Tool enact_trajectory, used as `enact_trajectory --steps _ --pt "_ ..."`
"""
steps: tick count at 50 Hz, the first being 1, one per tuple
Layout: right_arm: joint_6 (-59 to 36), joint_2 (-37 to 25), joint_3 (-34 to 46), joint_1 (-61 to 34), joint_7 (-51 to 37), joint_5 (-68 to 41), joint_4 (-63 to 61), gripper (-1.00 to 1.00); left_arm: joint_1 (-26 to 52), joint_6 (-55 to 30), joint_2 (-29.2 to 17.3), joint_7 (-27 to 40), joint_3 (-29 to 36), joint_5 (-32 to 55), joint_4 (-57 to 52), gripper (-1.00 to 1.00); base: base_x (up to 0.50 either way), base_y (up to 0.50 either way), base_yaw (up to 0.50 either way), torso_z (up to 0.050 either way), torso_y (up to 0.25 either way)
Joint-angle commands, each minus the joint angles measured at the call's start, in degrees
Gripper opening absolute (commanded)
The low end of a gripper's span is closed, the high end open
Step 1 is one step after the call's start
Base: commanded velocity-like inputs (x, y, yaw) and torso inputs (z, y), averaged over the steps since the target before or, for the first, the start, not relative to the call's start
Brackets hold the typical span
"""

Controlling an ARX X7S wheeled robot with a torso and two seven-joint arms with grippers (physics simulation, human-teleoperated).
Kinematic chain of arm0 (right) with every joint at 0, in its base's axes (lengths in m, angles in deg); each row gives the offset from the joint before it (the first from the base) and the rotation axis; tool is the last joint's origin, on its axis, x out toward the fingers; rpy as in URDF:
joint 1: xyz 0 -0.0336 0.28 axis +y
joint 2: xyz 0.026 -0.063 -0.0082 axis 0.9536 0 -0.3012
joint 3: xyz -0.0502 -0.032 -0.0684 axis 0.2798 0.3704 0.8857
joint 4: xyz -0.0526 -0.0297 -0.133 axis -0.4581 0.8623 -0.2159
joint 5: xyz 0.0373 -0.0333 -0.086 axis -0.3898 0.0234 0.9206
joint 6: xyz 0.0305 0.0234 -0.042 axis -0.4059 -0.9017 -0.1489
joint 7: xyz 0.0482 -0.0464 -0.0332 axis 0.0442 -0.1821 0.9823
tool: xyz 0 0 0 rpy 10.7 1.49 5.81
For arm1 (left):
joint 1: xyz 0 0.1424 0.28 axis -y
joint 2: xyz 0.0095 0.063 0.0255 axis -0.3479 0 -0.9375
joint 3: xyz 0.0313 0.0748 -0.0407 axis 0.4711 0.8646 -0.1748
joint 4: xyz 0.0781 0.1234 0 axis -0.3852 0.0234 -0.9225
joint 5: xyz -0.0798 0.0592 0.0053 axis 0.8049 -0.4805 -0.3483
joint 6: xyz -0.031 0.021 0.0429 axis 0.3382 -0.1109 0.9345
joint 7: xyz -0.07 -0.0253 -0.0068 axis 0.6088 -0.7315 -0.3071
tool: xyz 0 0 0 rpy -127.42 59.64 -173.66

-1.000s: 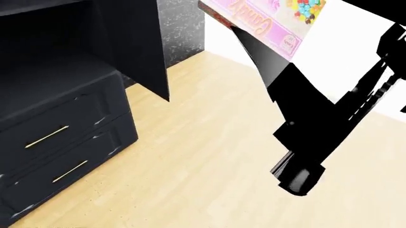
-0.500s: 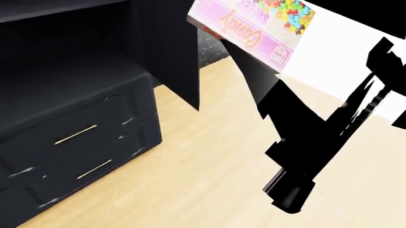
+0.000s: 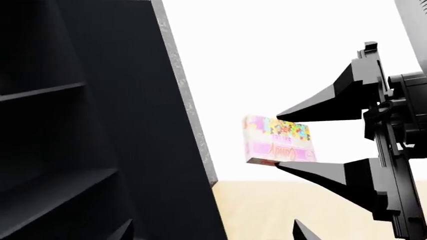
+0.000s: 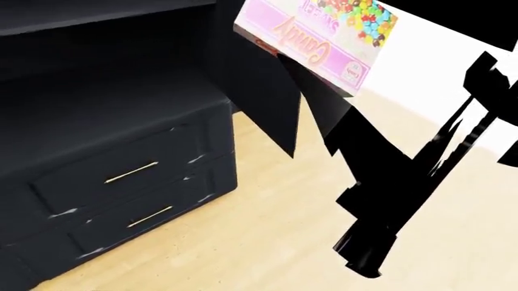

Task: Pick the bar from the counter and place it in the cabinet.

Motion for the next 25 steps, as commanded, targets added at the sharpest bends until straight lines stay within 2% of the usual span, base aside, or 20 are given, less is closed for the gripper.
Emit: enact_trajectory --steps 1,25 --pt "-0.18 -0.12 -0.34 0.36 0.63 0.73 -0.26 -1.0 0.9 0.53 0.76 0.65 0.39 0.44 0.18 1.0 0.22 -0.14 0.43 0.0 0.0" --pt "0.07 -0.66 -0.16 -0.21 0.78 0.47 -0.11 -1.0 0.36 1.41 0.33 0.38 -0.08 0.98 -1.0 1.0 0.22 -0.13 0.43 0.0 0.001"
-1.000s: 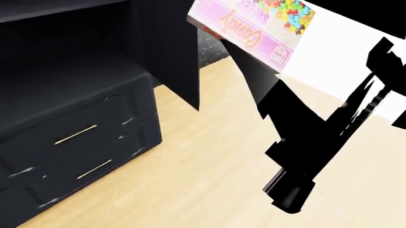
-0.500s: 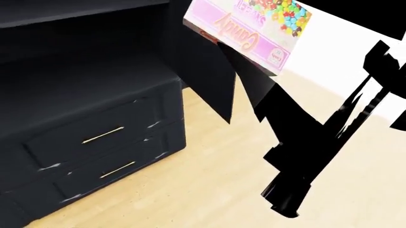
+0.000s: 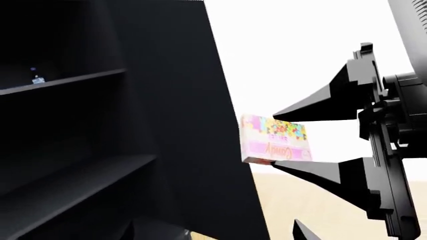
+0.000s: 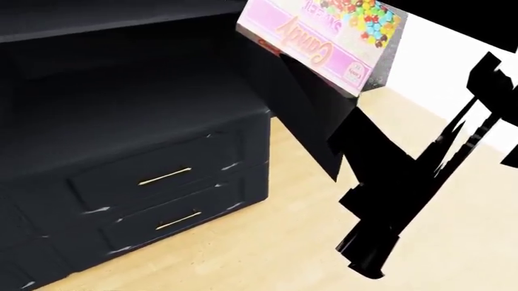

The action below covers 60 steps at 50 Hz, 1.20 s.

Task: Pick the bar from the counter and place it in the cabinet.

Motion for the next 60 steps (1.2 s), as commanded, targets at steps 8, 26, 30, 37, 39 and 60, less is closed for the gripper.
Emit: enact_trajectory --steps 8,26,30,37,39,60 --pt "-0.52 -0.01 0.01 -0.44 0.68 0.7 0.59 -1.0 -1.34 -0.45 -0.83 -1.1 -0.62 -0.6 -0.49 1.0 0.23 -0.11 0.43 0.0 0.001" --pt "-0.25 0.0 0.26 -0.68 0.71 0.71 0.66 -1.0 -2.85 -1.19 -2.44 -2.6 -1.69 -1.07 -1.15 1.0 0.24 -0.09 0.43 0.0 0.001" --pt "-0.17 0.0 0.36 -0.76 0.64 0.74 0.76 -1.0 -2.98 -1.31 -2.63 -2.76 -1.81 -1.12 -1.17 1.0 0.24 -0.08 0.43 0.0 0.0" --pt "-0.02 0.08 0.32 -0.63 0.72 1.11 0.98 -1.0 -3.11 -1.39 -2.77 -2.92 -1.89 -1.19 -1.2 1.0 0.25 -0.07 0.43 0.0 0.001" --pt "0.02 0.22 0.33 -0.65 0.75 1.24 1.08 -1.0 -3.04 -1.38 -2.72 -2.89 -1.87 -1.16 -1.18 1.0 0.25 -0.06 0.43 0.0 0.0" --pt "4.17 3.9 -0.65 3.28 0.89 6.0 2.42 -1.0 -1.76 -0.71 -1.83 -2.08 -1.43 -0.54 -0.92 1.0 0.22 -0.04 0.3 0.0 0.001"
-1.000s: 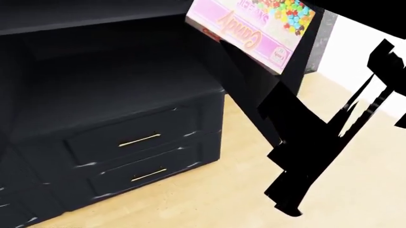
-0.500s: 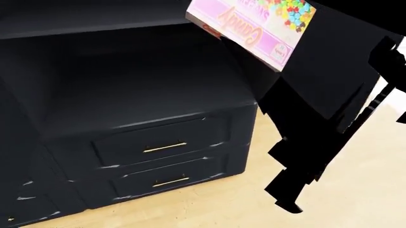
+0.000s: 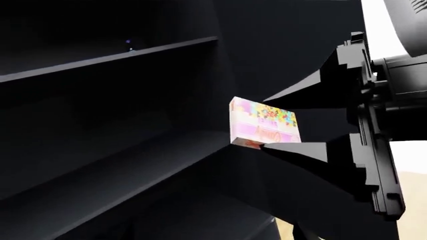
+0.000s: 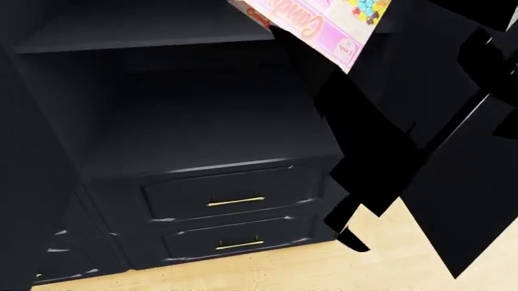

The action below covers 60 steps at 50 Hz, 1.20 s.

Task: Pick the bar from the counter and place it in the cabinet.

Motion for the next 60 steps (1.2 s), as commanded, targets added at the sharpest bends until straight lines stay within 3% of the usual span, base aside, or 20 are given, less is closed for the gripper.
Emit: enact_trajectory --steps 1,13,24,43,60 --pt "2.62 3.33 -0.67 2.85 0.42 4.0 0.77 -1.0 0.56 0.29 0.38 0.31 0.15 0.19 0.15 1.0 0.0 0.0 0.0 0.0 0.0" --pt "4.89 10.59 1.25 8.78 1.61 10.99 1.17 -1.0 0.74 0.31 0.4 0.25 -0.06 0.3 0.35 1.0 0.0 0.0 0.0 0.0 0.0" --pt "4.79 16.47 1.83 14.05 10.14 25.76 7.72 -1.0 0.98 -0.04 0.42 0.31 -0.17 0.35 0.78 1.0 0.0 0.0 0.0 0.0 0.0" --pt "15.58 27.46 8.6 19.32 26.11 54.57 30.51 -1.0 0.61 -0.52 -0.85 -0.11 -0.96 0.7 0.97 1.0 0.0 0.0 0.0 0.0 0.0" --pt "23.01 35.81 14.86 22.76 33.9 65.02 50.48 -1.0 2.14 -0.01 0.81 1.21 -0.08 1.15 1.86 1.0 0.0 0.0 0.0 0.0 0.0"
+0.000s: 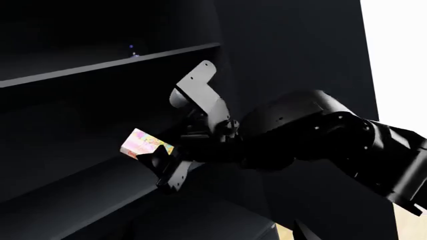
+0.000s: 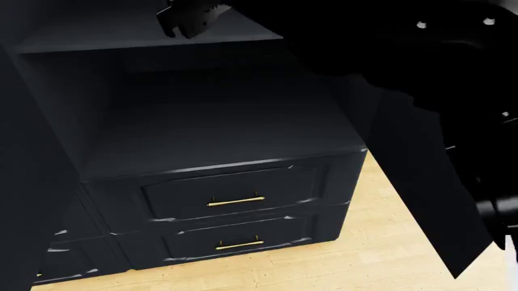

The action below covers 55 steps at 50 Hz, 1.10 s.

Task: Pick the bar from the counter and place it in the cabinet.

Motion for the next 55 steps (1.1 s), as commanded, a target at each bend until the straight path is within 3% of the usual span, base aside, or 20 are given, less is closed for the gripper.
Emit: enact_trajectory --steps 1,12,33,55 --pt "4.69 5.78 3.22 2.34 5.44 7.57 12.66 -1.0 0.75 0.31 0.68 0.66 0.32 0.37 0.32 1.0 0.0 0.0 0.0 0.0 0.0" --pt "8.19 9.78 2.33 0.92 7.24 8.62 21.7 -1.0 0.01 0.36 0.11 0.25 -0.09 0.26 -0.09 1.0 0.0 0.0 0.0 0.0 0.0" --pt "10.01 11.12 3.41 1.16 7.96 8.66 25.91 -1.0 -0.17 -0.28 -0.53 -0.17 -0.69 0.54 0.02 1.0 0.03 0.0 0.0 0.0 0.0" --pt "10.99 12.28 5.58 1.5 7.99 7.9 26.26 -1.0 -0.5 -0.41 -1.15 -0.51 -1.16 0.74 -0.12 1.0 0.33 -0.05 0.02 0.0 0.0"
